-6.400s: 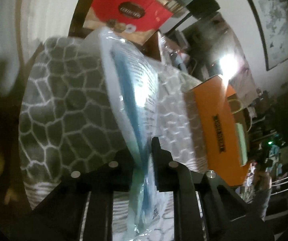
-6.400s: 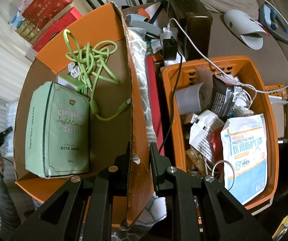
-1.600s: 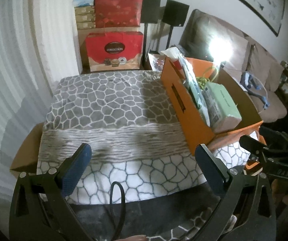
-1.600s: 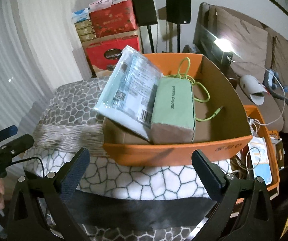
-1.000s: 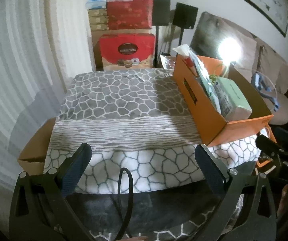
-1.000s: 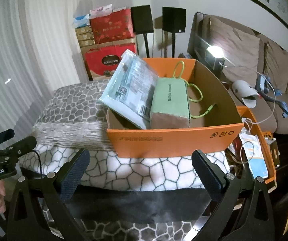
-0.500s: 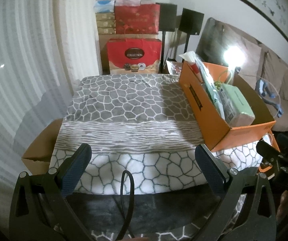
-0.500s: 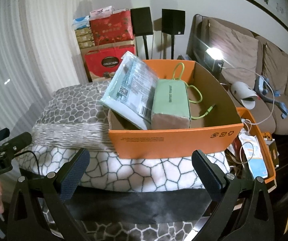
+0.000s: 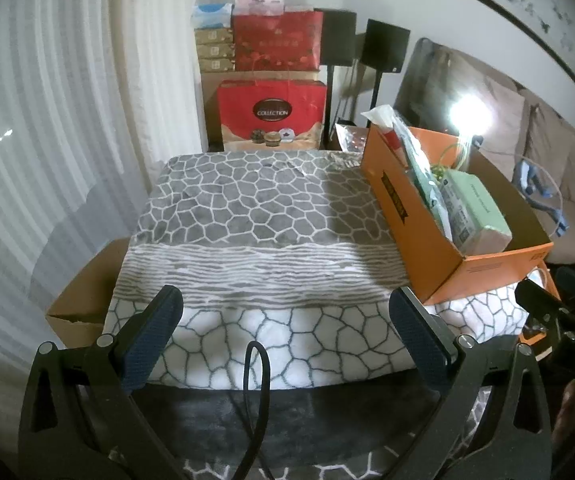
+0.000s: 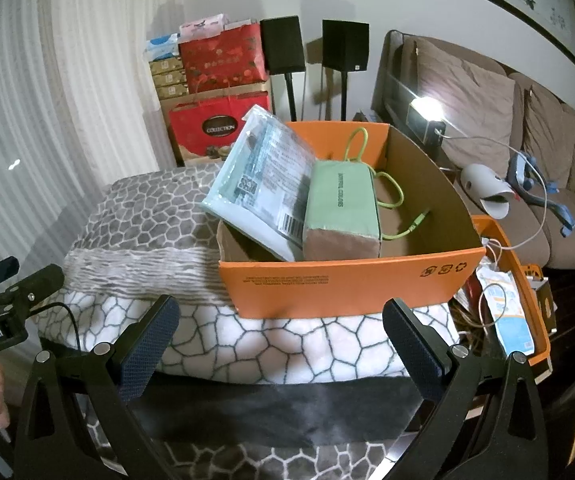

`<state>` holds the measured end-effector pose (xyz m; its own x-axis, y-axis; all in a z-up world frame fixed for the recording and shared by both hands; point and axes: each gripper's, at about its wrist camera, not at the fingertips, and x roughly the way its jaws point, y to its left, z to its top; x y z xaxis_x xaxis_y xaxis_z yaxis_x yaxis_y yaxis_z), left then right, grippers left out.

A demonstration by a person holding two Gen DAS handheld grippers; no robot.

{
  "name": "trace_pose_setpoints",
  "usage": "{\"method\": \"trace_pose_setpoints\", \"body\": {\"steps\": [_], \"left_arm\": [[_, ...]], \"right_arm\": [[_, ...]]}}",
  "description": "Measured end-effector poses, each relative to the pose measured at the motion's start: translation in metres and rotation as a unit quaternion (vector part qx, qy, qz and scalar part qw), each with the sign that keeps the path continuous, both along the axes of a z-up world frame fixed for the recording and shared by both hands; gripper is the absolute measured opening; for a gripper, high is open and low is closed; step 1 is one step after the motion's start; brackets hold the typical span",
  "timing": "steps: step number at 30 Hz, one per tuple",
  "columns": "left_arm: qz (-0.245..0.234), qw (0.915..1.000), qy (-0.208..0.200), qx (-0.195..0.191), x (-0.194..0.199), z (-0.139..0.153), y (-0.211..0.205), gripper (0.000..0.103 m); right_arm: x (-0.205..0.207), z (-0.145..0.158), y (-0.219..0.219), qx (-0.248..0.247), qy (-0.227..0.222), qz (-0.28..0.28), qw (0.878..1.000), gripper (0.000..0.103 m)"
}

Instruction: Organize objects

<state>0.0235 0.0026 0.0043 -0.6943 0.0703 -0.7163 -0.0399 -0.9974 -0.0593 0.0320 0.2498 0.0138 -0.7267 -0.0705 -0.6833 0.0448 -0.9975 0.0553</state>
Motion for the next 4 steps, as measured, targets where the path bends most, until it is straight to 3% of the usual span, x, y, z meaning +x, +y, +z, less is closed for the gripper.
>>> {"method": "trace_pose_setpoints", "body": {"steps": [4], "left_arm": [[0.000, 1.0000, 0.000, 0.000, -0.0003, 0.0002, -0.0004, 0.103]], "right_arm": [[0.0003, -0.0007, 0.0002, 0.002, 0.000, -0.001, 1.000, 0.103]]}}
